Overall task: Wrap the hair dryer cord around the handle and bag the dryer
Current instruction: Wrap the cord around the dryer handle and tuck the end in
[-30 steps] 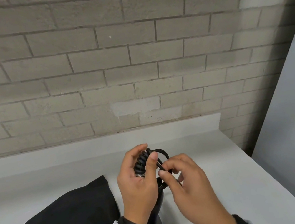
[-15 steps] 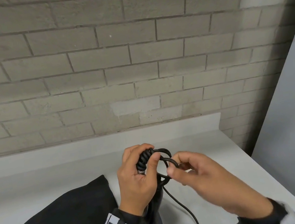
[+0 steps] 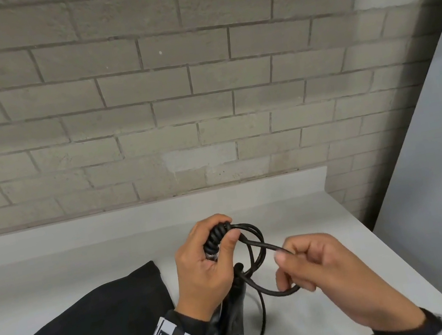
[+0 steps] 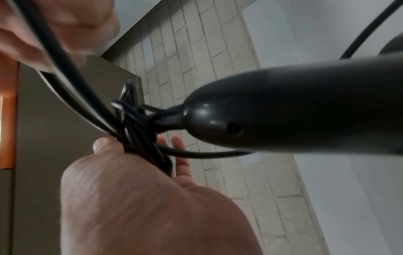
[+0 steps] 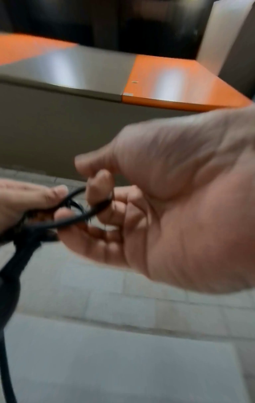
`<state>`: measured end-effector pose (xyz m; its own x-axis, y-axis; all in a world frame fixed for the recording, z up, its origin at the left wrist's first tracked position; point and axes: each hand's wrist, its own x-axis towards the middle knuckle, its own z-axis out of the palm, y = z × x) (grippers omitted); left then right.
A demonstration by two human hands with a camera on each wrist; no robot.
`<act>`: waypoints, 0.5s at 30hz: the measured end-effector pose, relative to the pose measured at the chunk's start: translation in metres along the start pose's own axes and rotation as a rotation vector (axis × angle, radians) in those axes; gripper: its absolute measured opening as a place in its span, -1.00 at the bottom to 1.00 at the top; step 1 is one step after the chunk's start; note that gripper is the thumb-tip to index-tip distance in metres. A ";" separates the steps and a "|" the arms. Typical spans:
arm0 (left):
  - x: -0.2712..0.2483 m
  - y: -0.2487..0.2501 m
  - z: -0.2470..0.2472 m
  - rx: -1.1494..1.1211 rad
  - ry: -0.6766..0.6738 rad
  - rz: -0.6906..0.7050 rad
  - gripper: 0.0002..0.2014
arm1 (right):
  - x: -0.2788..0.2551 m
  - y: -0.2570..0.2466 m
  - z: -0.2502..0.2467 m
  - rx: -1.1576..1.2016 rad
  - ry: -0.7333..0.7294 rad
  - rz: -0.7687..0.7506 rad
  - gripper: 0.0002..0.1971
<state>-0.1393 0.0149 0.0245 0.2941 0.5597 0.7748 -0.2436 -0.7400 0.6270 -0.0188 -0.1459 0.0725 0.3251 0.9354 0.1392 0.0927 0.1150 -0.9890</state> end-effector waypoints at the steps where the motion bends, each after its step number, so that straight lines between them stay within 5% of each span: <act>1: -0.001 -0.001 0.000 -0.010 0.004 -0.012 -0.77 | -0.003 0.005 0.000 0.032 0.012 -0.034 -0.66; 8: 0.000 0.002 -0.001 -0.051 -0.023 0.003 -0.71 | -0.025 0.045 0.006 0.457 0.061 -0.011 -0.54; 15: 0.000 -0.003 -0.001 -0.037 0.018 -0.051 -0.85 | -0.045 0.037 -0.032 0.229 -0.056 0.301 -0.48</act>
<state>-0.1395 0.0175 0.0224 0.2908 0.6031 0.7427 -0.2627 -0.6961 0.6682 0.0001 -0.1942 0.0311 0.2533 0.9547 -0.1560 -0.2136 -0.1021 -0.9716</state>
